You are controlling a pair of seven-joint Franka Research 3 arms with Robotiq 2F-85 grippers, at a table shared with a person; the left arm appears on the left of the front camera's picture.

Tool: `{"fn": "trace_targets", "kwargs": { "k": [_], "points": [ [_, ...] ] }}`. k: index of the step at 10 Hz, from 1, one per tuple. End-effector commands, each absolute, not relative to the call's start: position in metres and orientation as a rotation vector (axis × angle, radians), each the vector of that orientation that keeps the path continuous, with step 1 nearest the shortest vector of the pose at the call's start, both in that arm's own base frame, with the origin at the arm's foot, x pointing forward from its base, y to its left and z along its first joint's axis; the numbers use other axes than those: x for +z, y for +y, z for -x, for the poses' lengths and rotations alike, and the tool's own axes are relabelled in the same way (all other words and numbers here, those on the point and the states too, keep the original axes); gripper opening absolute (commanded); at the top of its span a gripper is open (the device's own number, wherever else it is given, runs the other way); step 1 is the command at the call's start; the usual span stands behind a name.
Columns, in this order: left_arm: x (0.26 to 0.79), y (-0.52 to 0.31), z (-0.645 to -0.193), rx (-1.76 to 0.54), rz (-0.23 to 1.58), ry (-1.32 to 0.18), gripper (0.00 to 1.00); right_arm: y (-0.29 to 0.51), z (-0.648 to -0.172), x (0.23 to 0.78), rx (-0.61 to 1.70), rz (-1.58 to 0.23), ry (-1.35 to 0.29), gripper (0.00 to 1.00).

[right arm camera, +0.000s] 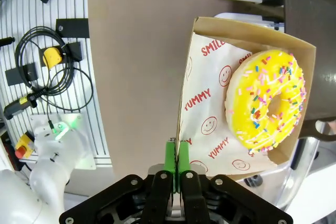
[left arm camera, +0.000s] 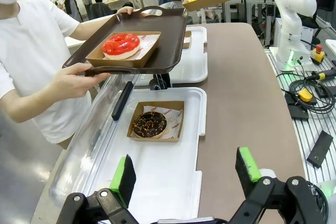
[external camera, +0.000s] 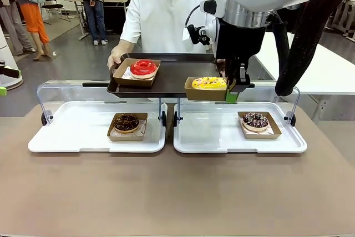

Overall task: Provide the desired donut to the person.
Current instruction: Place the picked Paper togo box onto the Handle tray extended by the person.

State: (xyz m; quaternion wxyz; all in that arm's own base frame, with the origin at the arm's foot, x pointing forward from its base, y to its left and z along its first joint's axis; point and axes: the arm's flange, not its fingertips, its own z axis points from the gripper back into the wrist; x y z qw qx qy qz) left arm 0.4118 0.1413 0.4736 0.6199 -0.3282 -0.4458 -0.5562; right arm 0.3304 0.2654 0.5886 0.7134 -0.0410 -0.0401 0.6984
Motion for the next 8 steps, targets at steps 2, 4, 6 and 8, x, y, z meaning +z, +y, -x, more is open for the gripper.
{"fn": "trace_targets", "kwargs": {
  "k": [2,4,6,8],
  "points": [
    [0.4747,0.1415,-0.4114,-1.276,0.760,-1.047,1.00,0.2659,-0.3281,0.5891,1.534,0.088,-0.086,0.00],
    [0.4747,0.1415,-0.4114,-1.276,0.760,-1.047,1.00,0.2659,-0.3281,0.5891,1.534,0.088,-0.086,0.00],
    [0.4747,0.1415,-0.4114,-1.276,0.760,-1.047,1.00,0.2659,-0.3281,0.5891,1.534,0.088,-0.086,0.00],
    [0.4747,0.1415,-0.4114,-1.276,0.760,-1.047,1.00,0.2659,-0.3281,0.5891,1.534,0.088,-0.086,0.00]
  ]
}}
